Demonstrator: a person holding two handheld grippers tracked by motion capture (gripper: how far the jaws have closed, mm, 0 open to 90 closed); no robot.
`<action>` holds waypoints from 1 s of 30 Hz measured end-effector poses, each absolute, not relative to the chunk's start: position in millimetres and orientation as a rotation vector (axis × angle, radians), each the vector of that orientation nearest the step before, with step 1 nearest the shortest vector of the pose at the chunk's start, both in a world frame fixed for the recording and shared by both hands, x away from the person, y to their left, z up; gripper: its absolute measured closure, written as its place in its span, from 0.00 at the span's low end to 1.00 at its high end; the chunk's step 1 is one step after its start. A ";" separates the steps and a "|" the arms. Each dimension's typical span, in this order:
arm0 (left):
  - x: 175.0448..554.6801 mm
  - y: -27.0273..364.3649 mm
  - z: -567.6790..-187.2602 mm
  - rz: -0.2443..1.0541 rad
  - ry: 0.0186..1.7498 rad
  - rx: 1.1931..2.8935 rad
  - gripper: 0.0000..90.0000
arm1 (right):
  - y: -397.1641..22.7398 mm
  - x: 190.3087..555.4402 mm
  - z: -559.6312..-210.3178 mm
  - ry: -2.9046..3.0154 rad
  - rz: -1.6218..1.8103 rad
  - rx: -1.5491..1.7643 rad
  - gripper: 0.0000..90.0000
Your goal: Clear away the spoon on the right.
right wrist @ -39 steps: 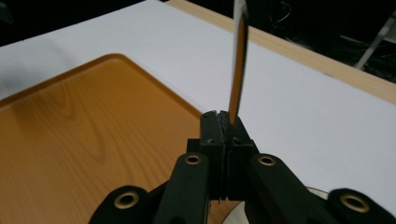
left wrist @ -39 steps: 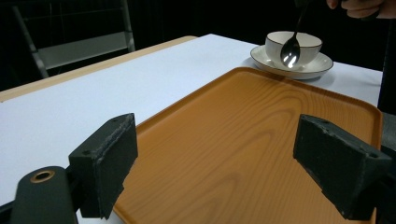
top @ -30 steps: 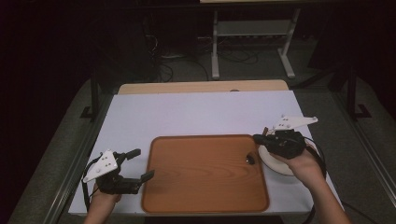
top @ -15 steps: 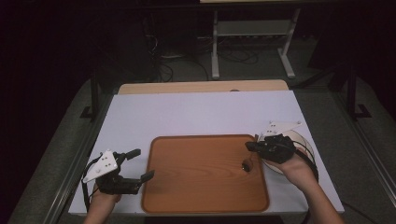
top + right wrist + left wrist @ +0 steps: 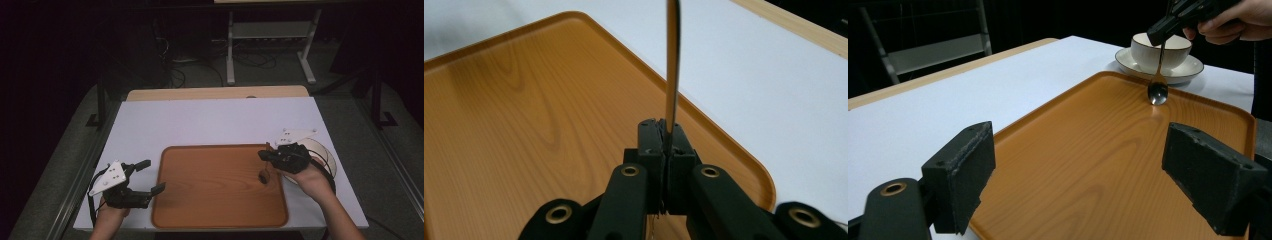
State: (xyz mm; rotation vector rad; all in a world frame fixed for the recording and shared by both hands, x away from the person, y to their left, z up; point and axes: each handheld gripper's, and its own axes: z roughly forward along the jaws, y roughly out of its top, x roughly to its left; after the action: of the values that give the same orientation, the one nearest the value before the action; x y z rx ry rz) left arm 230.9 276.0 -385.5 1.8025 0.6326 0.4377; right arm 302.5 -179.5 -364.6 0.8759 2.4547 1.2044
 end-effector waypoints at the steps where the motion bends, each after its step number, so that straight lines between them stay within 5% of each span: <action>1: 230.8 276.0 -385.5 0.438 0.633 1.802 0.15 | -178.2 303.0 -364.6 2.455 1.206 0.879 0.98; 30: 229.6 277.7 -385.1 0.448 0.640 1.798 0.15 | -124.4 324.3 -378.7 2.555 1.152 0.761 0.98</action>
State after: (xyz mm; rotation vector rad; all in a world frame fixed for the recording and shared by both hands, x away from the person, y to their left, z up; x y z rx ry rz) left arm 229.6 277.7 -385.1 1.7985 0.6405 0.4484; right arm 324.3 -124.4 -378.7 0.7608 2.5547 1.1524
